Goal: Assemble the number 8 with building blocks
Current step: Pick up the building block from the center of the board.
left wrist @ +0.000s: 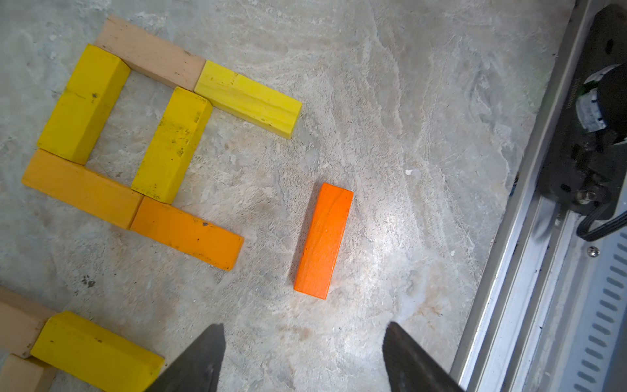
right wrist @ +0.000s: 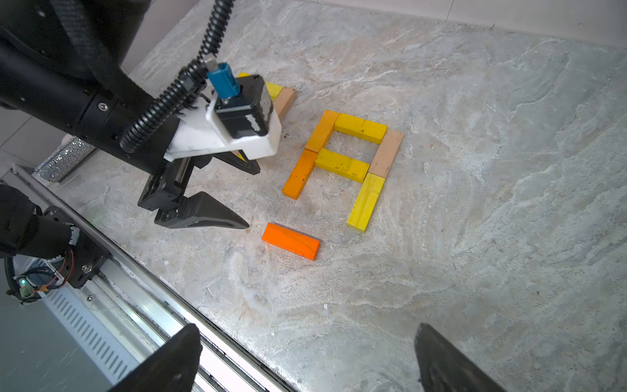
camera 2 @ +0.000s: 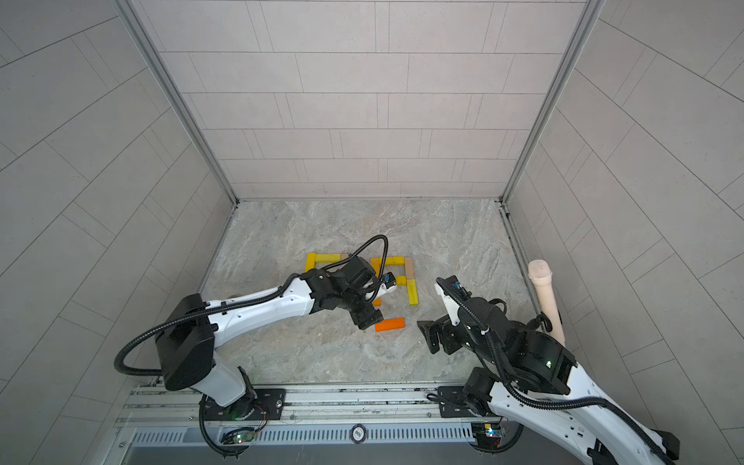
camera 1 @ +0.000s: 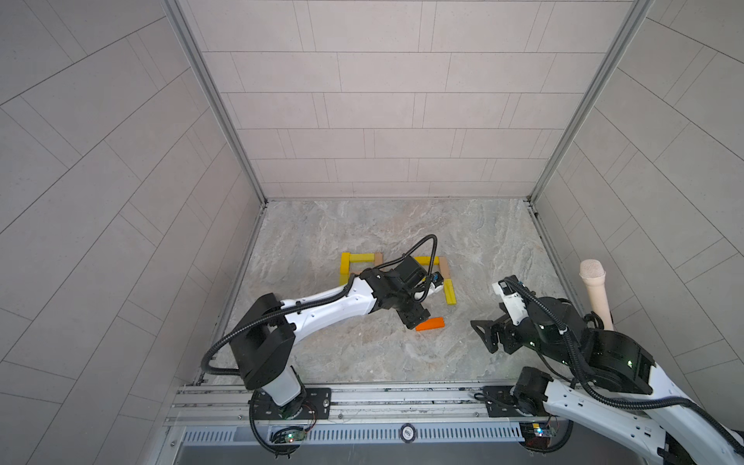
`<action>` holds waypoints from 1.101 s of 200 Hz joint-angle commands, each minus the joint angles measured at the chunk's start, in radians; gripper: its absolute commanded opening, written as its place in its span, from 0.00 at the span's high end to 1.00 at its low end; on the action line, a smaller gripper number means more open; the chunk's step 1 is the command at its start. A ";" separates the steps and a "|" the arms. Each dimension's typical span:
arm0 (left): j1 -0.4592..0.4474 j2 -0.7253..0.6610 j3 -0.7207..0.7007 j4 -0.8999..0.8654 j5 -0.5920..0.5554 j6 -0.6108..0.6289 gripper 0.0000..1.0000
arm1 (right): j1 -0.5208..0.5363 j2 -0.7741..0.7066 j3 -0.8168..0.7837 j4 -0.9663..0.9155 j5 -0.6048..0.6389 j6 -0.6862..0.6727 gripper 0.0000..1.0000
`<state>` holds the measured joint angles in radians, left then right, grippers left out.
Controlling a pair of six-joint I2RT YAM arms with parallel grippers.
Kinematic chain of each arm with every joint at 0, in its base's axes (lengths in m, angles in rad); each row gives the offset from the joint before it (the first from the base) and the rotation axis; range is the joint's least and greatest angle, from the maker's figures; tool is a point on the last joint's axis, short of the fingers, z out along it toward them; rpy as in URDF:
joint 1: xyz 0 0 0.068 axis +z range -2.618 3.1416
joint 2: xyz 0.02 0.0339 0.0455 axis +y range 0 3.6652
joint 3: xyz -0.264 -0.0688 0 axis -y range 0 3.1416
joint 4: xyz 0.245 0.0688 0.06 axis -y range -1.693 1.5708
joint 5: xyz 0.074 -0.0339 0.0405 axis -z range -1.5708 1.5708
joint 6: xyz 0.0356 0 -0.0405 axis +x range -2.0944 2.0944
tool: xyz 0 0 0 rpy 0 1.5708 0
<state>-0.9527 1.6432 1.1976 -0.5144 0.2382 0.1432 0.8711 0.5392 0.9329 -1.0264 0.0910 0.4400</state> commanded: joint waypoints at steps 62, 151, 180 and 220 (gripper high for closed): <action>-0.060 0.223 0.214 -0.234 -0.058 0.079 0.39 | -0.001 -0.042 0.004 -0.060 0.039 -0.024 0.01; -0.091 0.356 0.269 -0.162 -0.053 0.086 0.44 | -0.001 -0.042 -0.003 -0.052 0.037 -0.026 0.02; -0.094 0.372 0.270 -0.142 -0.052 0.102 0.46 | -0.001 -0.041 -0.004 -0.052 0.038 -0.024 0.02; -0.101 0.395 0.273 -0.122 -0.056 0.114 0.50 | -0.001 -0.040 -0.003 -0.052 0.035 -0.024 0.02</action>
<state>-1.0431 2.0109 1.4425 -0.6529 0.1852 0.2222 0.8711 0.5056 0.9344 -1.0664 0.1135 0.4225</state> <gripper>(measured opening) 0.511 0.984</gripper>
